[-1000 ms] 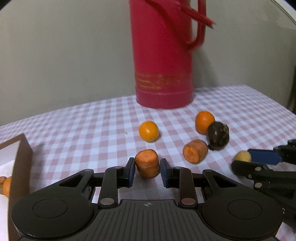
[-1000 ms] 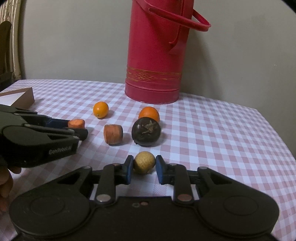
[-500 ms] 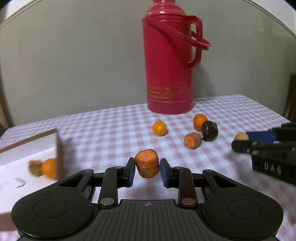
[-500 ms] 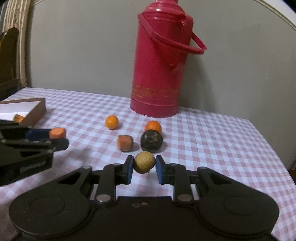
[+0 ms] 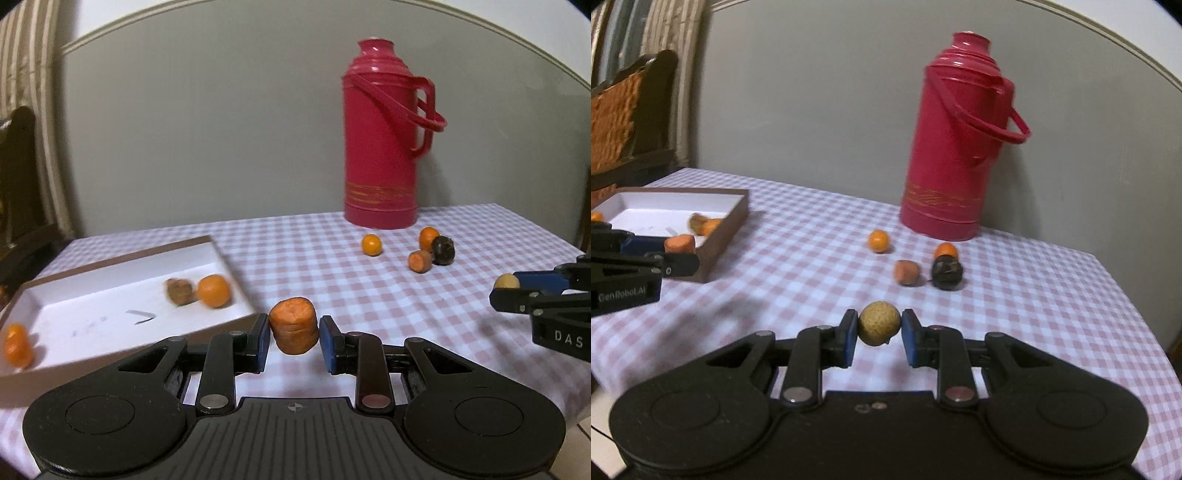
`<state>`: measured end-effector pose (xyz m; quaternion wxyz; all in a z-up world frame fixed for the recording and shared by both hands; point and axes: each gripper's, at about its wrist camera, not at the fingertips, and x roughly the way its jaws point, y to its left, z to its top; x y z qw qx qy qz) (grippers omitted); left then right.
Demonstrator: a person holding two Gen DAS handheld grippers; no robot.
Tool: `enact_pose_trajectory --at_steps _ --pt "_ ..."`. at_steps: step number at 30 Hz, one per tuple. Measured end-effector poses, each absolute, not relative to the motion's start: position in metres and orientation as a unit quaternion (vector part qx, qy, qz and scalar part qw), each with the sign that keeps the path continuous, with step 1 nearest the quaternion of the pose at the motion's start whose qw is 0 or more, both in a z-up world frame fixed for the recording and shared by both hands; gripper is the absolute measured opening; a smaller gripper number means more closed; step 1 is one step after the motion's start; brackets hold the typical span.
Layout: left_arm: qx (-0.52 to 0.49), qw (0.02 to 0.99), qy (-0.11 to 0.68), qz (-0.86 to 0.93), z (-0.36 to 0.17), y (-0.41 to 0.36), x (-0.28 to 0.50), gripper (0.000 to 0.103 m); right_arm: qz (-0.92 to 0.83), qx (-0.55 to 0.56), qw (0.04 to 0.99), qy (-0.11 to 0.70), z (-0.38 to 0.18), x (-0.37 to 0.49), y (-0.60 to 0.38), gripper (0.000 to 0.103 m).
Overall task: Organize fruits
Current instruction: 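Grasp the orange cylinder piece with the left tool while the right tool grasps the tan round fruit, then carry the orange cylinder and tan fruit in both tools over the tray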
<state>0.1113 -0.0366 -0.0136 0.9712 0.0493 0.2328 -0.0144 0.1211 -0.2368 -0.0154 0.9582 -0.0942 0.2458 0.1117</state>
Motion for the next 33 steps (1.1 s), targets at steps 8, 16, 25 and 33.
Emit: enact_pose_trajectory --at_steps 8,16,25,33 --pt "0.03 0.976 0.215 0.014 -0.005 -0.001 0.081 0.029 0.143 -0.114 0.957 0.224 -0.007 0.097 -0.202 0.017" --pt "0.027 0.979 0.201 0.033 0.001 0.021 0.063 0.029 0.179 -0.116 0.958 0.192 0.004 0.086 -0.174 0.017" --pt "0.024 0.979 0.192 0.063 0.006 0.05 0.051 0.029 0.234 -0.125 0.95 0.166 0.014 0.078 -0.132 0.017" --pt "0.021 0.979 0.185 0.089 0.01 0.075 0.038 0.029 0.268 -0.131 0.943 0.15 0.017 0.072 -0.101 0.017"
